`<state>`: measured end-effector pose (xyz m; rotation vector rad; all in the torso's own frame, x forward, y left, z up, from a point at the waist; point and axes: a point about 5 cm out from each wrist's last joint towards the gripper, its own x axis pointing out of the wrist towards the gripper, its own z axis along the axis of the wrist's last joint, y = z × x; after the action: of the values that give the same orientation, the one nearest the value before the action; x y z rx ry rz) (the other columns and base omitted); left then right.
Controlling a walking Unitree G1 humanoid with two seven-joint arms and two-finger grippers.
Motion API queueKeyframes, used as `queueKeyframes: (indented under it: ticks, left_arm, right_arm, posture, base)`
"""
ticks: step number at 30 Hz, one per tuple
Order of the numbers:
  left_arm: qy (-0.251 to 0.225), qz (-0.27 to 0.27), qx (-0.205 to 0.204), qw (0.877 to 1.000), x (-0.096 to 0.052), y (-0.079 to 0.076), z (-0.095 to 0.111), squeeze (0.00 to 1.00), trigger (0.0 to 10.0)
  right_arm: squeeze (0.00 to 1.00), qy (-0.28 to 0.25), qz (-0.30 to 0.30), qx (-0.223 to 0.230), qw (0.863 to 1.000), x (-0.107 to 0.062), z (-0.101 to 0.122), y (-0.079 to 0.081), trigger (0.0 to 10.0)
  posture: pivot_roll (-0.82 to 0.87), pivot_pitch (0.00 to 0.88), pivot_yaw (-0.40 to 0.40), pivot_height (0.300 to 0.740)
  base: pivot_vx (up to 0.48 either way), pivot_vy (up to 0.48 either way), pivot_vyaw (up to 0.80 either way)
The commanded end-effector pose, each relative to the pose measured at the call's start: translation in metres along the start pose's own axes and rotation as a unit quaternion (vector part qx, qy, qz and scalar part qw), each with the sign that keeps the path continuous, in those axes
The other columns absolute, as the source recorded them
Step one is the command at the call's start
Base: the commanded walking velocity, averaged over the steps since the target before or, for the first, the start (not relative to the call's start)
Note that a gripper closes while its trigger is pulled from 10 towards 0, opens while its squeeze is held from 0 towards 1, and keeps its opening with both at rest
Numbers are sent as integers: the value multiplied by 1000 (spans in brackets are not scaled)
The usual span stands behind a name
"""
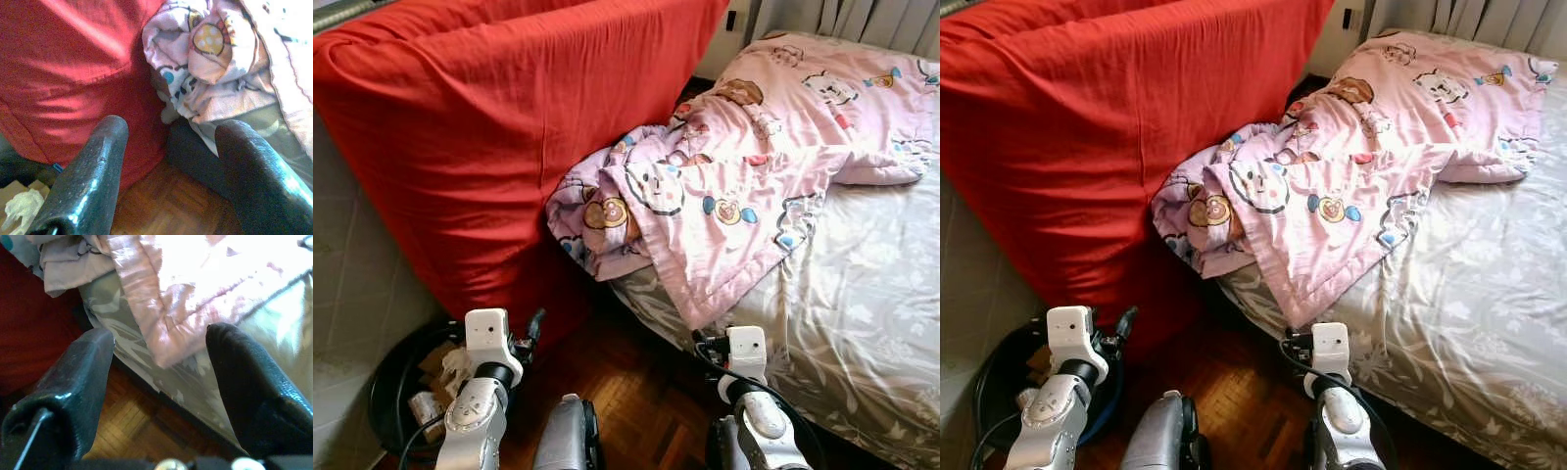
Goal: Clean up the room
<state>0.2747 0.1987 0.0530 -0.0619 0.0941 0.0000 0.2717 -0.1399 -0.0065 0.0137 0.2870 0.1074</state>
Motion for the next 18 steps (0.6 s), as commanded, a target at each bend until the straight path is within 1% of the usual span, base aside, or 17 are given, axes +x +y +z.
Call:
queueKeyframes:
  ticks: [1,2,6,11,16,18]
  left_arm:
    - [18,4,12,1000,-3,6,-6,0,10000]
    - [18,4,12,1000,-3,6,-7,0,10000]
    - [18,3,11,1000,-3,6,-7,0,10000]
    - [19,1,12,1000,-3,6,-8,0,10000]
    - [15,-1,10,1000,-2,6,-7,0,10000]
    - [11,-2,7,1000,-2,6,-6,0,10000]
  right_arm:
    - [0,4,14,-1,1000,-2,-3,8,10000]
    - [0,7,12,1,1000,-2,-4,8,10000]
    - [0,14,7,7,1000,-2,-7,6,10000]
    - [0,4,3,16,1000,-2,-4,5,10000]
    - [0,6,-4,15,1000,-2,-4,3,10000]
    - [0,10,-23,20,999,-2,-5,0,10000]
  posture:
    - [28,151,69,621]
    - [28,147,70,621]
    - [26,143,72,621]
    - [26,138,73,621]
    - [24,140,74,621]
    - [26,146,73,621]
  base:
    - [322,0,800]
    - [330,0,800]
    - [326,0,0]
    - [330,0,0]
    - [325,0,0]
    - [0,0,0]
